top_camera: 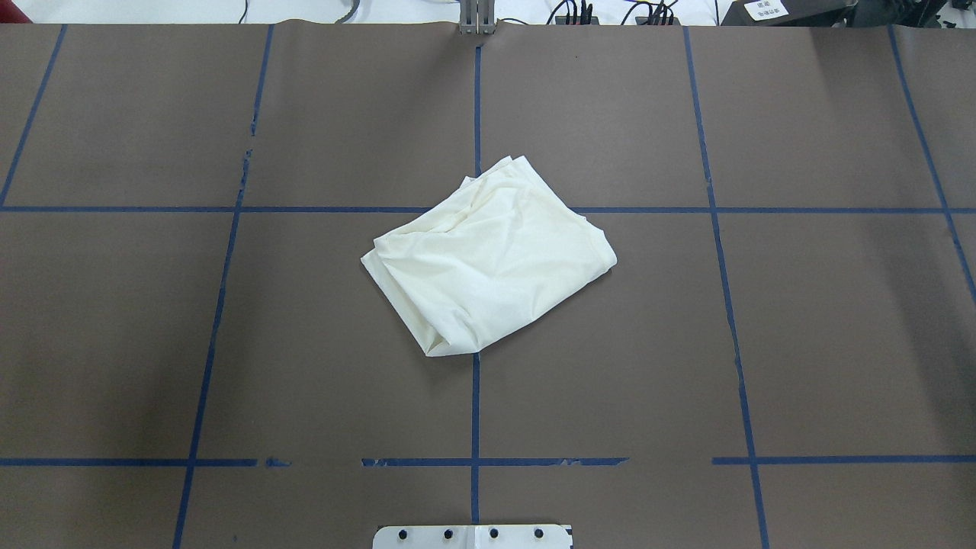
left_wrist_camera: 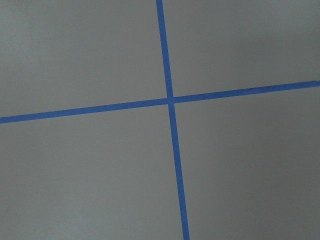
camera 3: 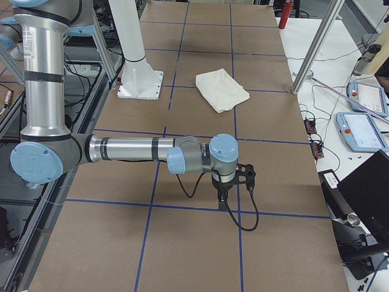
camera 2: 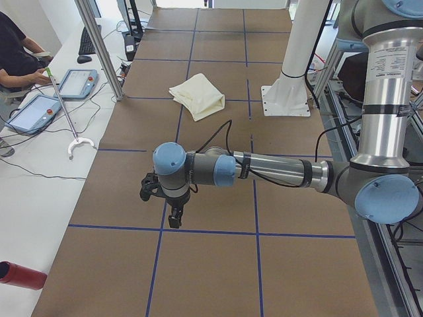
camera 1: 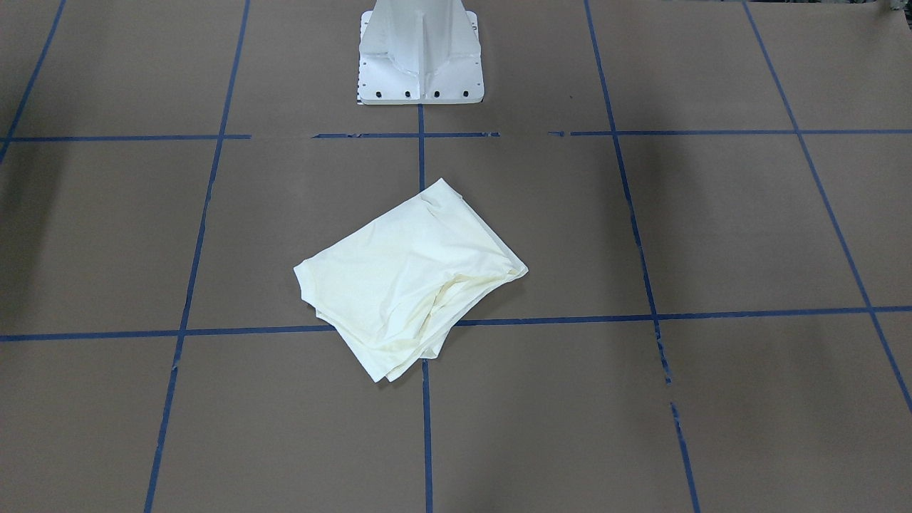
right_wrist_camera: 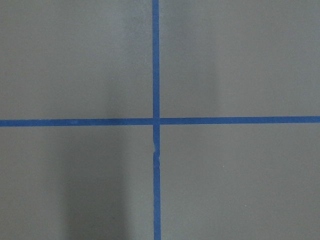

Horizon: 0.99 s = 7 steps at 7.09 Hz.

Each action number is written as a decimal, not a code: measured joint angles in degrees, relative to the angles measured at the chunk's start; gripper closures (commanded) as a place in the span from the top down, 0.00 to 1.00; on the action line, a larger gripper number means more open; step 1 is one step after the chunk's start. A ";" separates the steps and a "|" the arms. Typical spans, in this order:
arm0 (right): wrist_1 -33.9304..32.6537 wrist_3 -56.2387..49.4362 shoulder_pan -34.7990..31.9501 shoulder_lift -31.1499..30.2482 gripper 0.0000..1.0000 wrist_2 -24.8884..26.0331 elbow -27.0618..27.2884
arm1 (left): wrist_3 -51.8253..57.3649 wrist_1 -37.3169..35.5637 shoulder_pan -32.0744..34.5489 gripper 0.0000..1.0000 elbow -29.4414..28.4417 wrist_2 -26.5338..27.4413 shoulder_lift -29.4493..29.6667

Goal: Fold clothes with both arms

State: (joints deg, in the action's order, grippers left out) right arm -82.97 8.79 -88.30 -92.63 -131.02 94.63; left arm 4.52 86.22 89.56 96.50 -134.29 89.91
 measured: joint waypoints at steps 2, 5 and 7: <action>0.00 0.01 -0.02 0.00 1.00 -0.33 0.08 | -0.27 0.00 0.00 1.00 -0.01 0.03 0.00; -0.02 0.08 -0.03 0.00 1.00 -0.87 0.12 | -2.88 0.00 0.00 1.00 -0.02 0.08 -0.08; -0.08 0.08 -0.03 0.00 1.00 -1.00 0.11 | -3.14 0.06 0.00 1.00 0.00 0.24 -0.09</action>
State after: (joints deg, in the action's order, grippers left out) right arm -83.05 8.88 -88.33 -92.64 -132.02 94.74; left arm 1.38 86.28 89.56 96.50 -134.06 89.82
